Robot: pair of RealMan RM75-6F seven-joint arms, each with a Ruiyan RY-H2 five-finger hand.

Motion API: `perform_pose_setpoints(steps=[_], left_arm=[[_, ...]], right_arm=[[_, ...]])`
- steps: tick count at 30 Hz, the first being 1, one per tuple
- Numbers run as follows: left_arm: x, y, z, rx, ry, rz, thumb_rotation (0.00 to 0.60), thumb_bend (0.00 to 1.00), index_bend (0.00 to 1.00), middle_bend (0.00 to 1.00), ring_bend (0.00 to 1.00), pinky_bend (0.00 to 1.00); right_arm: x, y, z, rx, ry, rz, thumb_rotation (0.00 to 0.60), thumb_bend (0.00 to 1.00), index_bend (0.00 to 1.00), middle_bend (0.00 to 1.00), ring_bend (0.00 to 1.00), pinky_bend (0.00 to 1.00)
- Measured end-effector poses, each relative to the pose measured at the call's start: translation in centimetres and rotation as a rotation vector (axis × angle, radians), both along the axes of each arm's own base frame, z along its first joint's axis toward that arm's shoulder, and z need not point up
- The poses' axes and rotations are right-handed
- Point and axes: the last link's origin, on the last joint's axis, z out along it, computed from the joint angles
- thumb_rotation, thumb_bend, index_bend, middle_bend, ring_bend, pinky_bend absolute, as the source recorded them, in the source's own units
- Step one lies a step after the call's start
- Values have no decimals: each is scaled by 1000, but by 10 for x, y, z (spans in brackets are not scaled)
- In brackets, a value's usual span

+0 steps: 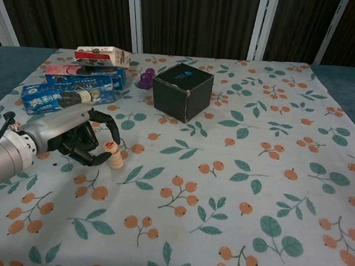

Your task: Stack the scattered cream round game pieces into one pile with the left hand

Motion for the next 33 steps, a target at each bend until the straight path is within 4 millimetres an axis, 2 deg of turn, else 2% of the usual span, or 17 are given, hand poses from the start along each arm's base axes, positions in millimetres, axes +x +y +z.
perform_pose_setpoints(steps=[13, 19, 20, 21, 22, 23, 24, 25, 26, 27, 29, 31, 33], left_arm=[[-2, 0, 3, -2, -8, -3, 600, 405, 402, 1000, 1000, 1000], [5, -5, 15, 23, -46, -39, 600, 405, 371, 1000, 1000, 1000], [5, -7, 21, 34, -54, -52, 600, 405, 352, 994, 994, 1000], [4, -9, 26, 44, -59, -64, 600, 405, 310, 917, 919, 996], [3, -11, 32, 54, -61, -77, 600, 406, 278, 825, 821, 948], [-1, -15, 41, 65, -60, -97, 600, 406, 221, 632, 611, 788], [-4, -19, 48, 71, -56, -112, 600, 406, 166, 430, 388, 568], [-10, -23, 56, 76, -48, -126, 600, 406, 131, 307, 245, 375], [-18, -30, 69, 85, -33, -143, 600, 406, 109, 230, 154, 237], [-26, -37, 79, 94, -20, -152, 600, 406, 98, 185, 96, 145], [-47, -54, 104, 125, 12, -163, 600, 406, 89, 146, 39, 68], [-65, -74, 119, 150, 30, -162, 600, 406, 76, 115, 16, 45], [-84, -102, 132, 164, 54, -152, 600, 406, 49, 60, 0, 15]], right_arm=[[0, 0, 0, -4, 2, -3, 600, 174, 0, 0, 0, 0], [0, 0, 0, -3, 2, -2, 600, 174, 0, 0, 0, 0], [-1, 1, 0, -1, 3, -2, 600, 174, 0, 0, 0, 0], [-1, 1, 0, 0, 5, -2, 600, 174, 0, 0, 0, 0], [-1, 1, 0, 1, 6, -2, 600, 174, 0, 0, 0, 0], [-1, 2, 0, 1, 8, -3, 600, 175, 0, 0, 0, 0], [-2, 2, 0, 1, 11, -5, 600, 174, 0, 0, 0, 0], [-2, 2, 0, 1, 14, -6, 600, 174, 0, 0, 0, 0], [-2, 2, 0, 3, 19, -9, 600, 174, 0, 0, 0, 0], [-2, 2, -1, 4, 23, -10, 600, 174, 0, 0, 0, 0], [-2, 3, -3, 8, 34, -13, 600, 174, 0, 0, 0, 0], [-2, 3, -5, 12, 42, -14, 600, 175, 0, 0, 0, 0], [-2, 3, -8, 18, 51, -14, 600, 175, 0, 0, 0, 0]])
